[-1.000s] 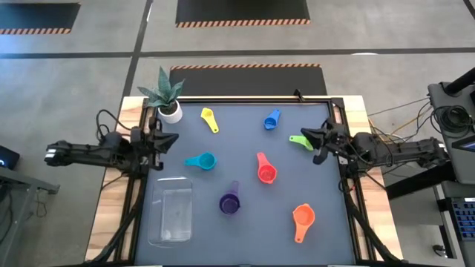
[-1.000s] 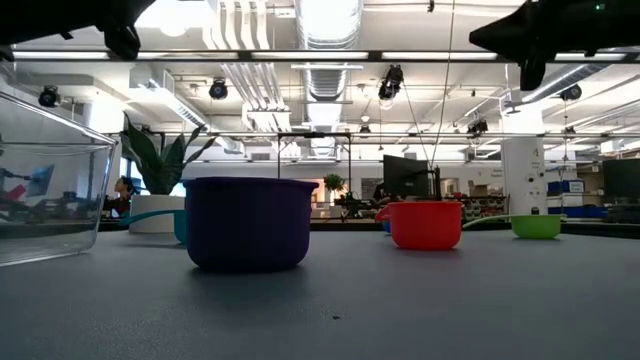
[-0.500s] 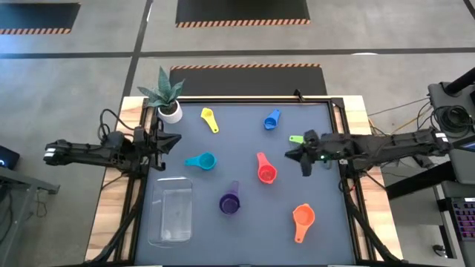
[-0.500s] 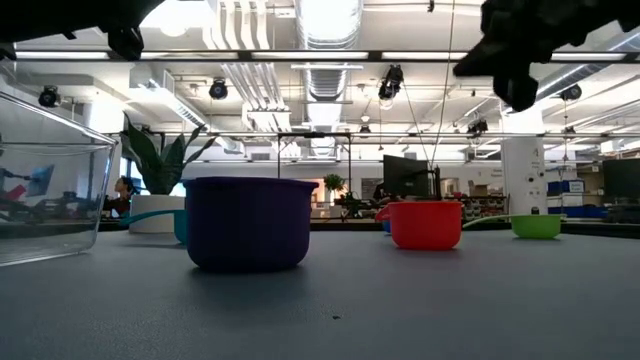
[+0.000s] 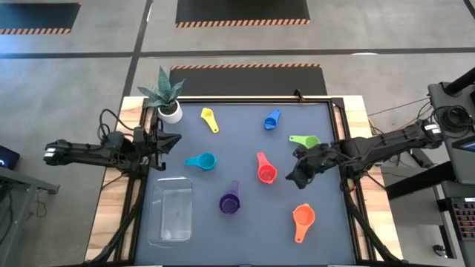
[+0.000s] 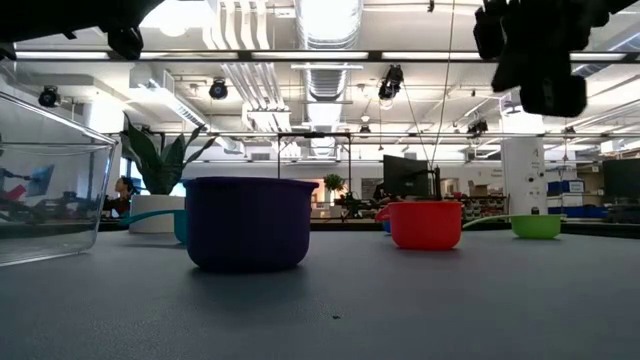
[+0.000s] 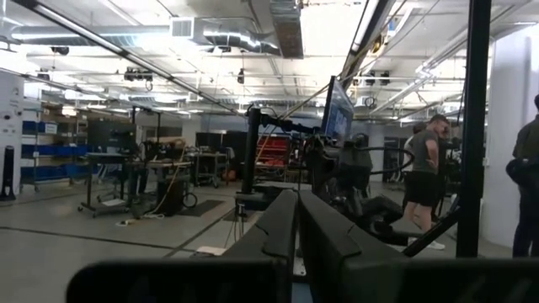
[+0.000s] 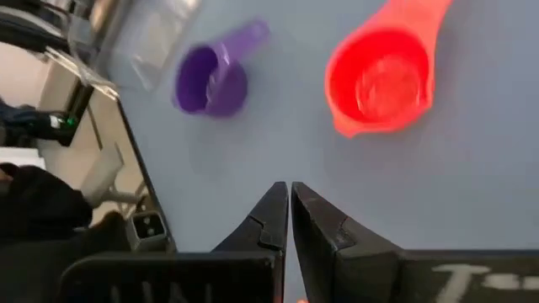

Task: Nest measuring cups in basket
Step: Stack the orange measuring cup on top of the violet measuring cup

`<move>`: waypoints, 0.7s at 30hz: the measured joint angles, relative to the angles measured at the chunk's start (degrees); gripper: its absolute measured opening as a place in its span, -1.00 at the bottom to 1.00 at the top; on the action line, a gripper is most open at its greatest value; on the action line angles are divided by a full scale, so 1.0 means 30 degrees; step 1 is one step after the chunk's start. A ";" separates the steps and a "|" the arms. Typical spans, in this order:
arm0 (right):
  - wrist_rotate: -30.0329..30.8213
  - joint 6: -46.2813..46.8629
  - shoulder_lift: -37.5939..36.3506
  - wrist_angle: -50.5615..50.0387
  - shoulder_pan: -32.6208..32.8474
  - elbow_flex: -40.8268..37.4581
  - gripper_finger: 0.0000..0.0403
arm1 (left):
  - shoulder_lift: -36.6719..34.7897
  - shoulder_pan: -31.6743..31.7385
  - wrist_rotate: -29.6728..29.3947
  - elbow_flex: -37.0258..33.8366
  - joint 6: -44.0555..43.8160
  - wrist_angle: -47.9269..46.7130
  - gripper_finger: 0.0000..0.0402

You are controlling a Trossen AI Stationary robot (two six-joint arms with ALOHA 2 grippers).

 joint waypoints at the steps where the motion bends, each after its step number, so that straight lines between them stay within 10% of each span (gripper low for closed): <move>1: -0.0213 0.0421 0.0098 -0.0187 0.0126 0.0115 -0.96 | 0.0000 0.0000 -0.0006 0.0000 0.0000 0.0000 -1.00; 21: 0.1958 0.1092 0.1250 -0.0740 0.4320 0.0102 -0.96 | 0.1055 -0.0036 0.0380 0.0000 -0.1409 0.0397 -1.00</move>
